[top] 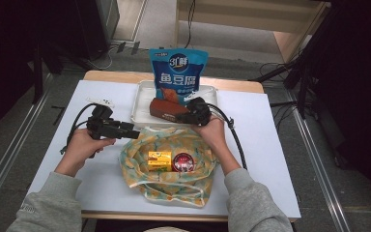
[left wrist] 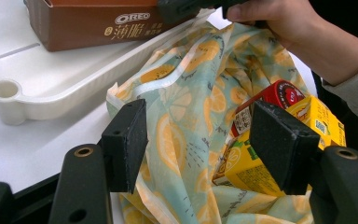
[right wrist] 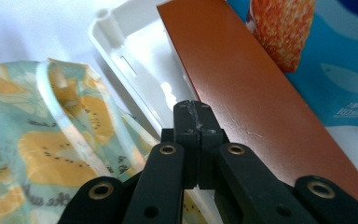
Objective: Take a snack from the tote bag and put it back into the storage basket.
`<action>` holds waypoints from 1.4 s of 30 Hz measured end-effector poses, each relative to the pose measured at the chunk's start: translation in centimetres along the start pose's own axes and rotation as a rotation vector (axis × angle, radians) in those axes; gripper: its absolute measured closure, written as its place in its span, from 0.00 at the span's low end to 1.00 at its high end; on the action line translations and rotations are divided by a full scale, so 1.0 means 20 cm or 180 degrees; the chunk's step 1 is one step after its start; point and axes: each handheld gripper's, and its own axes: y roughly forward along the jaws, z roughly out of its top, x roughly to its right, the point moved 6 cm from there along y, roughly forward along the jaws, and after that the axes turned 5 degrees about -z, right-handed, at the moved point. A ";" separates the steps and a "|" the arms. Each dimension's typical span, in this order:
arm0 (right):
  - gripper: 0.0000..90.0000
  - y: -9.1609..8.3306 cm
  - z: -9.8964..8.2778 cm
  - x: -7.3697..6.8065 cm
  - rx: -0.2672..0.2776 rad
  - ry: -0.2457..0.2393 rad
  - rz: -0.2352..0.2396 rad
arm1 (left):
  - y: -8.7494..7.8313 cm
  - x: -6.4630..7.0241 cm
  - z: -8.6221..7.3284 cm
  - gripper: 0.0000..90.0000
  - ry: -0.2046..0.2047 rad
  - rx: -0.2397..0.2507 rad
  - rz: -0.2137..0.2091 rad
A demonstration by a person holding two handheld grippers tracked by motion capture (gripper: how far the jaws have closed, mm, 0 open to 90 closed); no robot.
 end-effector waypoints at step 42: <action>1.00 0.13 0.04 0.07 -0.0014 0.0023 -0.0288 | 0.01 0.01 0.00 0.41 0.0014 -0.0027 -0.0024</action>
